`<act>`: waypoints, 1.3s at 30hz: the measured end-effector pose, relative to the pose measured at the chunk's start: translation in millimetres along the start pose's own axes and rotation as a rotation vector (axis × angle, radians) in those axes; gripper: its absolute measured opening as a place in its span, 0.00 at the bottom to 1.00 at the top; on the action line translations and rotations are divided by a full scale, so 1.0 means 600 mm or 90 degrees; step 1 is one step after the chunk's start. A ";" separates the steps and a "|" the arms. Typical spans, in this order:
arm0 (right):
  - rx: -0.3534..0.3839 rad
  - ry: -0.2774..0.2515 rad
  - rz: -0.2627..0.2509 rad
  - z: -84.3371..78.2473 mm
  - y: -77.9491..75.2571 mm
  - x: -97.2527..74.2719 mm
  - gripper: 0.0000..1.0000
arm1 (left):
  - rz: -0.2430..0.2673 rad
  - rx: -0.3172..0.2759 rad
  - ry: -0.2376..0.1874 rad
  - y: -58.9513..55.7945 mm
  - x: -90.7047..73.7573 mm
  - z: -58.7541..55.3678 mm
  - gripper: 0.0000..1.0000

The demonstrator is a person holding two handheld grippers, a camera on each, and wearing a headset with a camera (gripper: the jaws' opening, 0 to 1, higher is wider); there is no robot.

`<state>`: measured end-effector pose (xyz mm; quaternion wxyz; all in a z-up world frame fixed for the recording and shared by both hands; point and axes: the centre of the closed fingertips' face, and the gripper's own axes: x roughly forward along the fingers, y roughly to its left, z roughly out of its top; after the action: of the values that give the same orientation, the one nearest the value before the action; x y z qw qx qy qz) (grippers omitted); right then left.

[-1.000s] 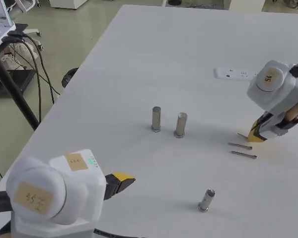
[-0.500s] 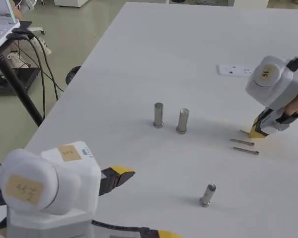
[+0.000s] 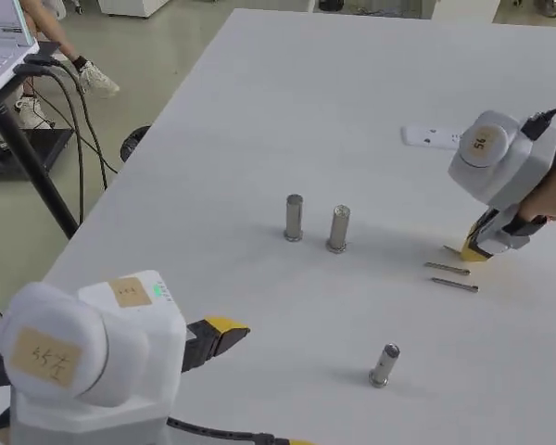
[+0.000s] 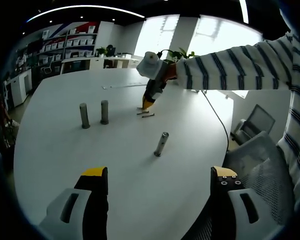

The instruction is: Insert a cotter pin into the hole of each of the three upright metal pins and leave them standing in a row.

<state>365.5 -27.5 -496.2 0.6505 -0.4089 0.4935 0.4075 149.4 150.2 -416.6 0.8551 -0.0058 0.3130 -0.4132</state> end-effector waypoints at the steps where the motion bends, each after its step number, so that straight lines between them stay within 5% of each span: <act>1: -0.015 0.008 -0.010 0.000 0.000 0.000 0.00 | -0.002 0.000 -0.002 -0.001 0.000 0.001 0.82; 4: -0.063 0.025 -0.035 0.001 0.001 0.000 0.00 | -0.002 0.003 -0.004 -0.002 0.000 0.003 0.82; 19: -0.075 0.037 -0.081 -0.004 -0.005 -0.014 0.00 | -0.004 0.016 -0.018 -0.006 -0.008 0.015 0.82; 26: -0.027 -0.065 -0.070 0.035 -0.002 -0.060 0.00 | -0.008 -0.009 -0.047 -0.005 -0.016 0.023 0.81; 39: -0.060 -0.206 -0.076 0.090 0.042 -0.151 0.00 | -0.006 0.005 -0.040 -0.002 -0.019 0.027 0.79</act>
<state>342.1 19.7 -401.6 0.7247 -0.3968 0.3377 0.4510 152.0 153.4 -397.0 0.8624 -0.0167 0.2846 -0.4184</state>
